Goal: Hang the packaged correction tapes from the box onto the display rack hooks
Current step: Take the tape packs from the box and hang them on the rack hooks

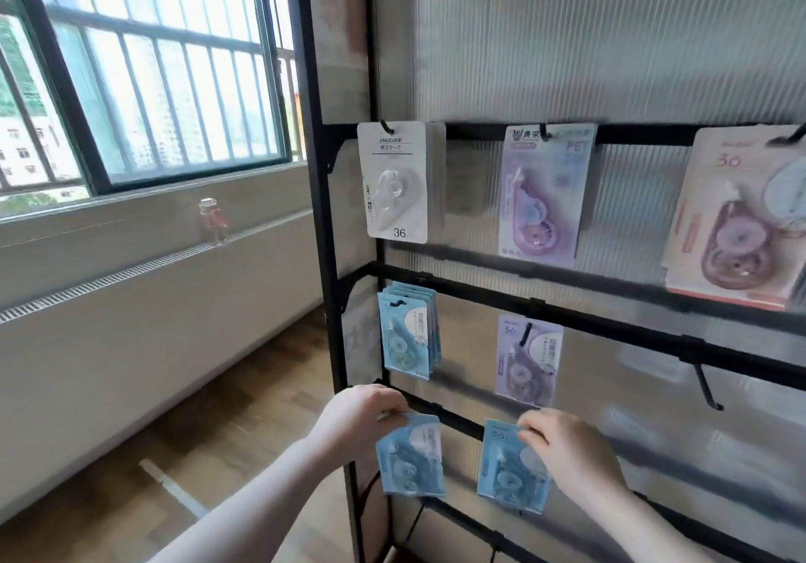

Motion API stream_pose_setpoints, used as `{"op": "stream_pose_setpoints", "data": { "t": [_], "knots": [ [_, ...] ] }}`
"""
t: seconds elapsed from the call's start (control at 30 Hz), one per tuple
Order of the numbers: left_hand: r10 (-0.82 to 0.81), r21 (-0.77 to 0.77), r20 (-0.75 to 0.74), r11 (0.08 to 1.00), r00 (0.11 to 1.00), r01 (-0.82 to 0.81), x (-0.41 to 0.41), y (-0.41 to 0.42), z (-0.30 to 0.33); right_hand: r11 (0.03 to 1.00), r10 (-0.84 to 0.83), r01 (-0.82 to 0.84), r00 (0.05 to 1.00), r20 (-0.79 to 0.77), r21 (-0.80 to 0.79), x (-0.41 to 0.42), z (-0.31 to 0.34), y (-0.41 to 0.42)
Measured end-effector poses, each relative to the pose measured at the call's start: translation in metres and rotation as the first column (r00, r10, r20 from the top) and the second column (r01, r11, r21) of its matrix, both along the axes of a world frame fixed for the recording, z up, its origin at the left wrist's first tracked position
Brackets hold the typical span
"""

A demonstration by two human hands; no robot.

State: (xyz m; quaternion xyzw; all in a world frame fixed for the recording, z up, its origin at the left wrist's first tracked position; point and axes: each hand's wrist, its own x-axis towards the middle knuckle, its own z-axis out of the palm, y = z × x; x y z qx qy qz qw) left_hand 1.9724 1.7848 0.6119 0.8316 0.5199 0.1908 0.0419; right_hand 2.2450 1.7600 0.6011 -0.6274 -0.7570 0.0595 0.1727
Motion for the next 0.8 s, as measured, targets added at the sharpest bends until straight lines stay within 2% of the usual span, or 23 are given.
{"op": "stream_pose_setpoints", "data": {
  "t": [0.47, 0.8],
  "knots": [
    [-0.018, 0.160, 0.150, 0.987, 0.988, -0.007, -0.018, 0.060, 0.054, 0.998, -0.031, 0.029, 0.998, 0.049, 0.052, -0.012, 0.033, 0.010],
    [-0.092, 0.232, 0.134, 0.971, 0.987, 0.059, -0.015, 0.105, 0.055, 0.995, -0.082, 0.079, 0.996, 0.046, 0.066, -0.014, 0.043, 0.024]
  ]
}}
